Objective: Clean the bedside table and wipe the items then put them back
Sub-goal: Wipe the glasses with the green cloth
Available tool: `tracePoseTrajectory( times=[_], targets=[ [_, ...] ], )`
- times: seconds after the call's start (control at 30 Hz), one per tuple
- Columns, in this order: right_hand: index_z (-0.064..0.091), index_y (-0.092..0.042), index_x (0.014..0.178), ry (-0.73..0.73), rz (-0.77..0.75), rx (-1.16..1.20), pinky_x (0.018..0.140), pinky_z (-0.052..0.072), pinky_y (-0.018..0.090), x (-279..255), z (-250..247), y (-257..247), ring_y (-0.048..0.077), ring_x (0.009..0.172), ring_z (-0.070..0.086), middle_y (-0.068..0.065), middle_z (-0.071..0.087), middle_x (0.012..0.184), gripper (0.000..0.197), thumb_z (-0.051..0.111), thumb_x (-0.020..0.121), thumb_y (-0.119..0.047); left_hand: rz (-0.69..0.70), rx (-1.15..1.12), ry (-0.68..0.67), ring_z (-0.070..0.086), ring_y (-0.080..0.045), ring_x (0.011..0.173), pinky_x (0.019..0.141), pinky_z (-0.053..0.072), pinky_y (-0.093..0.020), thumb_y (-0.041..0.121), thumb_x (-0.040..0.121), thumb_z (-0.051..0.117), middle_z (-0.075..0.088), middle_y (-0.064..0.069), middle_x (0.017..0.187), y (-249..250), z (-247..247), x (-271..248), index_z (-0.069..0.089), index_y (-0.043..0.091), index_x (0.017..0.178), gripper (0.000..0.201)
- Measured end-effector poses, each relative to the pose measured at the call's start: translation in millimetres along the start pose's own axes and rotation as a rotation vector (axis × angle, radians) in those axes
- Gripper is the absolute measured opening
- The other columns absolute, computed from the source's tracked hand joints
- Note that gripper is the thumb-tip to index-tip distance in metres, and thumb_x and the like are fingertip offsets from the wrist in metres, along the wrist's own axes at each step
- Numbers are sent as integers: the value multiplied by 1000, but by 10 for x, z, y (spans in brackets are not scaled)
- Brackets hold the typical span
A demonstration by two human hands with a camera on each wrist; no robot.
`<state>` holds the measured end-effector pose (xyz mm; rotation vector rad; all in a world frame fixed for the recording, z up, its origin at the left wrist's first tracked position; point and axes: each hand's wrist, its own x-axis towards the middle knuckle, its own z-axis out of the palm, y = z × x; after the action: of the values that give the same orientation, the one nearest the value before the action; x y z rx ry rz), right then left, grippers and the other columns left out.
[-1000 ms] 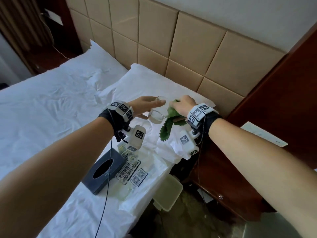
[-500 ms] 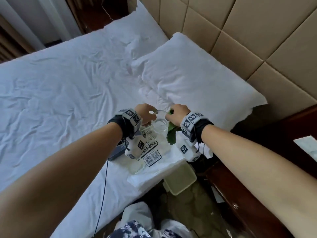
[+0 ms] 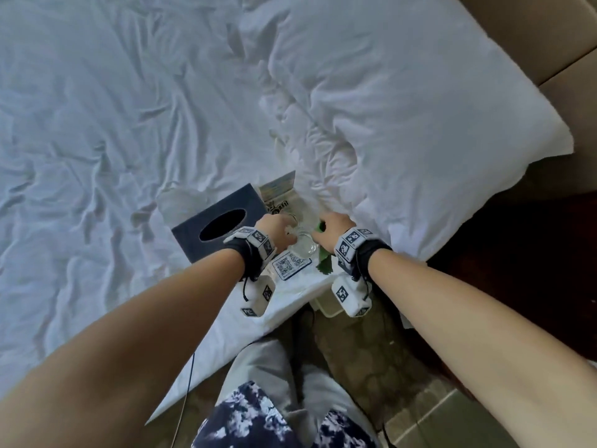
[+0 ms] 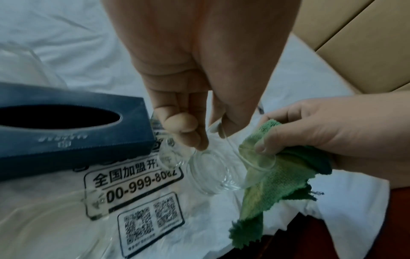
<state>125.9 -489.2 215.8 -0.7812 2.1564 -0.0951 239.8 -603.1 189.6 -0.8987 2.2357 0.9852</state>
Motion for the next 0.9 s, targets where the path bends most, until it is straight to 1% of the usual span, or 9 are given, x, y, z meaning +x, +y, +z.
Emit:
tracePoseTrajectory(
  times=[0.03, 0.1, 0.2, 0.33, 0.47, 0.53, 0.67, 0.77, 0.9],
  targets=[
    [56, -12, 100, -25, 28, -14, 66, 42, 28, 72, 72, 31, 27, 77, 57, 3, 55, 77, 25, 65, 89, -32, -8, 7, -19, 63, -28, 109, 93, 51, -34, 28, 90, 64, 66, -10, 125, -48, 70, 74, 61, 21, 132, 43],
    [52, -13, 88, -69, 70, -25, 67, 41, 29, 199, 222, 103, 28, 78, 56, 5, 54, 81, 23, 65, 88, -33, -30, 28, -59, 63, -29, 107, 87, 51, -34, 28, 89, 64, 67, -12, 119, -128, 209, 201, 63, 16, 127, 40],
    [51, -14, 87, -103, 97, -19, 67, 40, 29, 371, 419, 204, 28, 77, 54, 6, 56, 84, 24, 65, 86, -34, -54, 43, -104, 63, -29, 100, 75, 48, -30, 26, 86, 64, 69, -12, 109, -224, 398, 375, 66, 9, 114, 33],
    [47, -15, 87, -125, 125, 7, 68, 42, 30, 552, 597, 325, 28, 77, 52, 5, 51, 83, 23, 64, 88, -31, -79, 52, -127, 61, -25, 92, 69, 43, -28, 26, 85, 63, 69, -10, 107, -319, 630, 571, 66, 9, 111, 31],
    [48, -15, 87, -149, 163, 8, 68, 40, 29, 758, 745, 386, 28, 77, 52, 6, 52, 87, 21, 64, 88, -28, -111, 56, -132, 61, -27, 97, 71, 42, -28, 25, 87, 62, 66, -10, 107, -400, 792, 739, 62, 8, 113, 31],
    [48, -16, 86, -153, 171, 18, 68, 39, 29, 849, 812, 408, 28, 77, 53, 8, 55, 90, 19, 64, 88, -27, -122, 57, -139, 61, -27, 95, 71, 43, -29, 25, 88, 62, 66, -10, 106, -443, 848, 830, 61, 9, 114, 31],
    [47, -16, 87, -163, 188, 44, 69, 39, 30, 968, 931, 467, 30, 78, 51, 6, 52, 89, 19, 64, 89, -26, -145, 47, -154, 62, -25, 89, 78, 53, -33, 27, 88, 63, 66, -8, 100, -514, 945, 979, 61, 11, 109, 26],
    [48, -16, 87, -155, 199, 75, 70, 39, 29, 1005, 986, 513, 29, 78, 51, 6, 53, 90, 20, 64, 90, -28, -148, 44, -156, 62, -24, 88, 78, 55, -34, 27, 87, 62, 66, -7, 100, -533, 981, 1027, 61, 11, 107, 25],
    [57, -9, 97, -157, 192, 124, 71, 41, 28, 953, 967, 570, 28, 82, 55, 8, 61, 97, 21, 67, 88, -26, -153, 50, -176, 63, -27, 90, 78, 55, -35, 25, 87, 62, 66, -9, 101, -528, 949, 1022, 60, 10, 112, 29]
  ],
)
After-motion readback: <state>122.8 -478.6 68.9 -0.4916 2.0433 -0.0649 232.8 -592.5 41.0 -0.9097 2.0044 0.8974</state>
